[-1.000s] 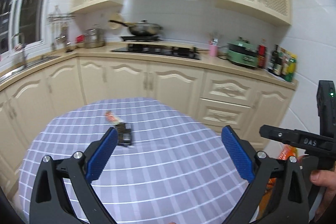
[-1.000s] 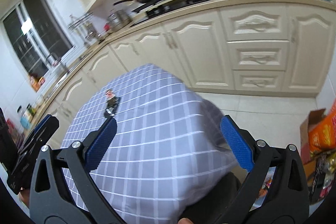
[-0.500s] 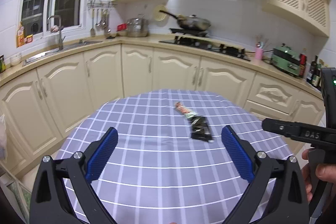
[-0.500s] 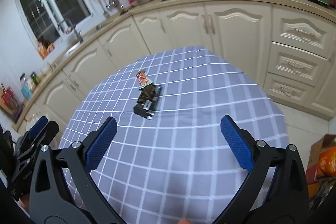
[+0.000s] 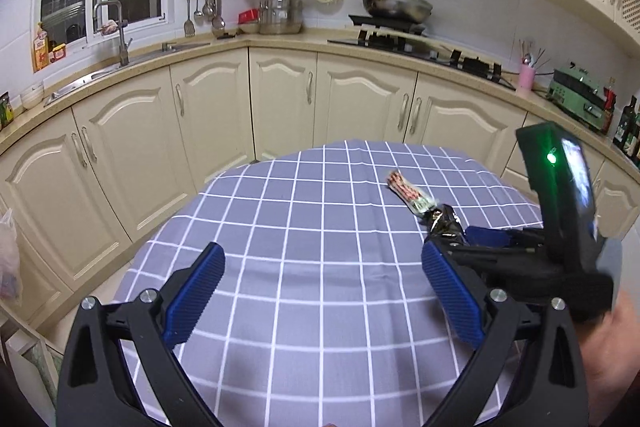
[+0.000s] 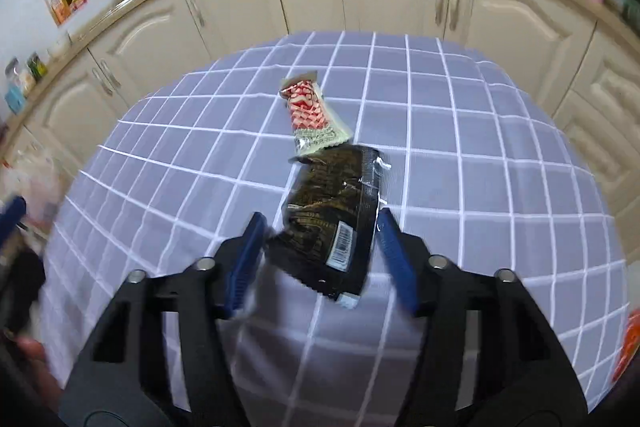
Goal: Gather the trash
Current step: 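Grasp the black wrapper with the right tool while the left tool grasps the red-white candy wrapper, then carry the candy wrapper and black wrapper with both tools over the blue bin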
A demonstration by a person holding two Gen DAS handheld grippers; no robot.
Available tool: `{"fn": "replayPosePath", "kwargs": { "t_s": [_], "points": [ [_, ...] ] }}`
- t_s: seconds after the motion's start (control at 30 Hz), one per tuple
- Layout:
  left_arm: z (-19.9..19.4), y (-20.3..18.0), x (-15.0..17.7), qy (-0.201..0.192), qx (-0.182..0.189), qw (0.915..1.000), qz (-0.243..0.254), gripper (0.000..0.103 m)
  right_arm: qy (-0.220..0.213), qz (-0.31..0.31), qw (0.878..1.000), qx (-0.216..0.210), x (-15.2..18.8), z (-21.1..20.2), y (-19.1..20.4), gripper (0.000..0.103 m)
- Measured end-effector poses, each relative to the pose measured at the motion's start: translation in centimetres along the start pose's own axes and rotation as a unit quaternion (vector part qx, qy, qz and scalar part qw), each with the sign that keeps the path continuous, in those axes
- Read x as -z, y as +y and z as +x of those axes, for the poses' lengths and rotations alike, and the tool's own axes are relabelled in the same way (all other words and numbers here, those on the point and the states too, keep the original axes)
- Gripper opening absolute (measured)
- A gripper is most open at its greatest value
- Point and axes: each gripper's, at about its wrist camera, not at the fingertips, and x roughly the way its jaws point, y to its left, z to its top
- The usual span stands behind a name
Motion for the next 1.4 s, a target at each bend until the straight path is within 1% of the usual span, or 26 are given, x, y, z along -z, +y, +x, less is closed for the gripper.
{"fn": "replayPosePath", "kwargs": {
  "t_s": [0.03,0.07,0.1,0.13,0.27,0.3,0.4,0.5,0.57,0.63,0.67,0.7,0.77,0.8,0.83,0.9,0.97,1.13,1.27,1.4],
  "points": [
    [0.6,0.0,-0.2,0.004,0.001,1.0000,0.001,0.097,-0.002,-0.004,1.000,0.005,0.2,-0.1,-0.2,0.044],
    [1.3,-0.4,-0.5,0.009,0.002,0.9999,0.005,0.097,-0.004,-0.006,1.000,0.006,0.3,-0.2,-0.7,0.035],
    [1.8,-0.8,-0.6,0.013,0.002,0.9999,0.008,0.097,-0.004,0.002,1.000,-0.007,0.5,-0.4,-1.5,0.034],
    [2.4,-1.3,-0.9,0.017,0.002,0.9998,0.013,0.097,-0.004,0.008,1.000,-0.015,0.7,-0.7,-2.2,0.033],
    [5.4,-4.1,-1.8,0.041,0.004,0.9984,0.038,0.097,-0.013,0.028,0.999,-0.019,1.7,-2.0,-5.1,0.033],
    [6.3,-4.9,-2.1,0.048,0.008,0.9978,0.046,0.097,-0.018,0.037,0.999,-0.024,2.1,-2.6,-6.1,0.033],
    [9.3,-7.2,-3.0,0.064,0.003,0.9955,0.070,0.097,-0.029,0.059,0.997,-0.034,3.0,-3.8,-8.6,0.033],
    [12.2,-8.3,-3.9,0.084,0.003,0.9941,0.069,0.097,-0.038,0.069,0.996,-0.042,3.6,-5.1,-10.3,0.033],
    [13.8,-8.7,-4.5,0.090,0.005,0.9938,0.066,0.097,-0.044,0.075,0.995,-0.045,3.7,-5.7,-11.1,0.033],
    [15.9,-8.9,-5.0,0.108,0.006,0.9924,0.059,0.096,-0.048,0.079,0.995,-0.046,3.9,-6.2,-11.7,0.033],
    [16.8,-9.0,-5.1,0.121,0.011,0.9912,0.054,0.092,-0.048,0.080,0.994,-0.048,3.8,-6.3,-11.9,0.033],
    [17.7,-9.0,-5.1,0.138,0.020,0.9890,0.051,0.073,-0.048,0.081,0.994,-0.050,4.0,-6.5,-12.1,0.033],
    [17.5,-9.2,-5.3,0.128,0.023,0.9898,0.058,0.041,-0.050,0.083,0.994,-0.049,4.2,-6.9,-12.3,0.033],
    [17.3,-9.4,-5.2,0.129,0.030,0.9894,0.061,0.022,-0.051,0.084,0.994,-0.050,4.1,-6.9,-12.4,0.033],
    [17.0,-9.3,-5.0,0.132,0.044,0.9885,0.060,0.011,-0.052,0.086,0.994,-0.051,4.1,-7.1,-12.5,0.033],
    [15.9,-9.4,-4.2,0.135,0.067,0.9868,0.058,0.008,-0.057,0.088,0.993,-0.053,4.4,-7.7,-12.3,0.033],
    [14.2,-9.7,-3.0,0.131,0.078,0.9863,0.063,0.007,-0.062,0.088,0.993,-0.054,4.9,-8.5,-12.0,0.033],
    [10.5,-10.0,-0.3,0.119,0.094,0.9870,0.055,0.007,-0.076,0.080,0.992,-0.054,6.4,-11.0,-11.1,0.033],
    [6.8,-10.2,1.2,0.097,0.106,0.9882,0.054,0.007,-0.091,0.076,0.992,-0.054,7.9,-13.6,-10.5,0.033],
    [2.2,-10.8,2.5,0.067,0.122,0.9886,0.058,0.007,-0.106,0.075,0.990,-0.050,9.4,-16.0,-10.1,0.033]
  ]
}}
